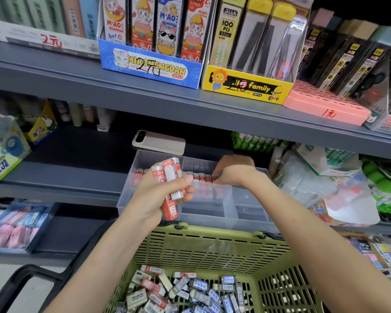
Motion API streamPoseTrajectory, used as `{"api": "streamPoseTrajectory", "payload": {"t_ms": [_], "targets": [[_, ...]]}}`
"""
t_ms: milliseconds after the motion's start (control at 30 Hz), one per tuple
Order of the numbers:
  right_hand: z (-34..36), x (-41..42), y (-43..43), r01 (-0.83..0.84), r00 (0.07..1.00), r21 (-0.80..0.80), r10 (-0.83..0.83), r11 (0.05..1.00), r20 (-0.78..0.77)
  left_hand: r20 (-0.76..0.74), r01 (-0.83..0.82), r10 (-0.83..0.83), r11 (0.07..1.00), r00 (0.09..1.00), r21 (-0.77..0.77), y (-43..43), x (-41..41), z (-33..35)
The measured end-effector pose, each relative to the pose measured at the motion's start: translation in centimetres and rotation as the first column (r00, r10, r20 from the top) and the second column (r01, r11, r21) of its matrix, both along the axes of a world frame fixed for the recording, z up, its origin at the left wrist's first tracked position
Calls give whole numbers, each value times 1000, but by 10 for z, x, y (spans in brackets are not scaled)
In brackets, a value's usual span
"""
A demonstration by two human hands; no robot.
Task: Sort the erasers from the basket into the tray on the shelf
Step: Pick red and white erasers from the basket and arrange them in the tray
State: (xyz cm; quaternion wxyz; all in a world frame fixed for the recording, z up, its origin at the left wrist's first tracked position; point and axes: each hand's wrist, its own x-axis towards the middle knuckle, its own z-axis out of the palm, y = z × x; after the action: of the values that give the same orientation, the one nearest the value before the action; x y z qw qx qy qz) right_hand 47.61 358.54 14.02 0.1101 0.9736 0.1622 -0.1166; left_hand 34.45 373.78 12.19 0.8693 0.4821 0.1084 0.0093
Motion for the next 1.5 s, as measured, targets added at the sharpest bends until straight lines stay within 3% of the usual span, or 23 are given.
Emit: {"api": "streamPoseTrajectory", "payload": {"t_ms": [167,267,300,367,433,533,633,767,800,833,900,967,1133,1400,1500], "targets": [[-1,-4,0,-44,990,-30,47,999,130,-26,15,-15,1000,1000,1,2,-1,1],[4,-17,-9,-55,977,288,-8,956,215,-32,71,-71,997,997,13,5,-2,3],[6,-24,-10,-74,979,469,-26,880,203,-31,101,-100,995,994,23,6,-2,4],[12,-41,-9,-24,1000,814,20,581,16,-19,159,-158,986,987,41,7,-3,5],[20,-57,-6,115,958,931,210,346,-196,-6,204,-204,978,979,41,7,-3,5],[27,-71,-1,163,890,940,366,299,-270,18,255,-256,966,966,36,6,-3,5],[28,-70,-2,168,918,945,304,281,-254,10,270,-270,962,963,29,3,-2,6],[30,-51,-22,324,933,946,166,-3,-319,-49,156,-152,985,987,80,5,1,4],[28,-43,-28,294,953,956,76,-2,-293,-50,124,-120,988,992,90,7,1,3],[25,-35,-33,252,968,966,-16,61,-252,-44,100,-96,990,994,97,9,2,3],[15,-23,-36,198,978,940,-121,276,-171,-32,67,-63,990,997,125,12,3,2],[5,-15,-34,176,984,879,-95,444,-150,-31,42,-38,989,999,139,13,5,3],[-4,0,-26,121,985,721,6,682,-171,-26,38,-34,985,999,170,13,15,8],[-3,6,-23,114,975,661,46,741,-219,0,88,-89,984,996,157,7,21,6],[-1,6,-28,50,991,539,25,841,-131,13,94,-98,980,995,175,7,24,4]]}}
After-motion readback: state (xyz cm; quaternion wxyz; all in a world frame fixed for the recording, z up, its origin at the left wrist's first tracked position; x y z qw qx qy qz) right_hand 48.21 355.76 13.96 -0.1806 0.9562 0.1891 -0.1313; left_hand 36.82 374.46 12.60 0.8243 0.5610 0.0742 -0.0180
